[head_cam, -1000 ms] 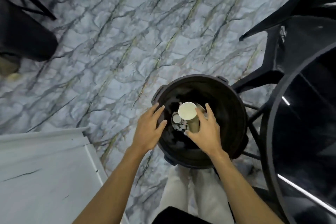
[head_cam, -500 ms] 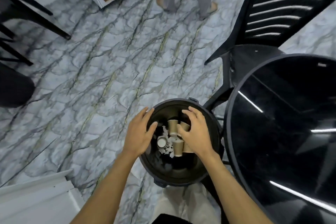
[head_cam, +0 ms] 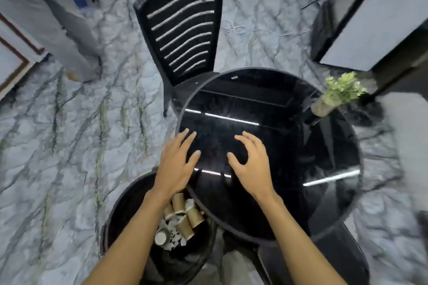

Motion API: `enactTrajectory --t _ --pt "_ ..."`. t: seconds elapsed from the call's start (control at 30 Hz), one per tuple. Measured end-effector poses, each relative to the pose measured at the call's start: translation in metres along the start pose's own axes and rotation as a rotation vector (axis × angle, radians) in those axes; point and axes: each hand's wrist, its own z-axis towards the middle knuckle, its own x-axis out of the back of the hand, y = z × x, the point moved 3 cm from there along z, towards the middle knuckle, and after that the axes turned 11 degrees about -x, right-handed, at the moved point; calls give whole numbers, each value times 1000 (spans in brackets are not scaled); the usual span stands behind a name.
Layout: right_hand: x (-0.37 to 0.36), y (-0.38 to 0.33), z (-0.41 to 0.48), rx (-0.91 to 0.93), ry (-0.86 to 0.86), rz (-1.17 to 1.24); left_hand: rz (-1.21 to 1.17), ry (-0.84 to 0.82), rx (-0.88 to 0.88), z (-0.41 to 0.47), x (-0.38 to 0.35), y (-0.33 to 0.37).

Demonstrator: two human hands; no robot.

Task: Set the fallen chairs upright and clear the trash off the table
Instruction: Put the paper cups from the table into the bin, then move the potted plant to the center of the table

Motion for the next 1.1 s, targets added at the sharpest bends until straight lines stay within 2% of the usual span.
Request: enactTrajectory --t 0.2,0.43,0.63,0.8,1.1 --pt "79 64 21 -186 210 75 27 -132 -163 69 -68 59" --pt "132 117 70 -311 345 168 74 -204 -221 133 -132 80" --pt "147 148 130 -368 364 233 195 -188 -193 180 -163 59" --pt "140 161 168 -351 385 310 337 -160 -201 187 -174 48" --pt "139 169 216 -333 610 521 343 -140 -175 189 -175 47"
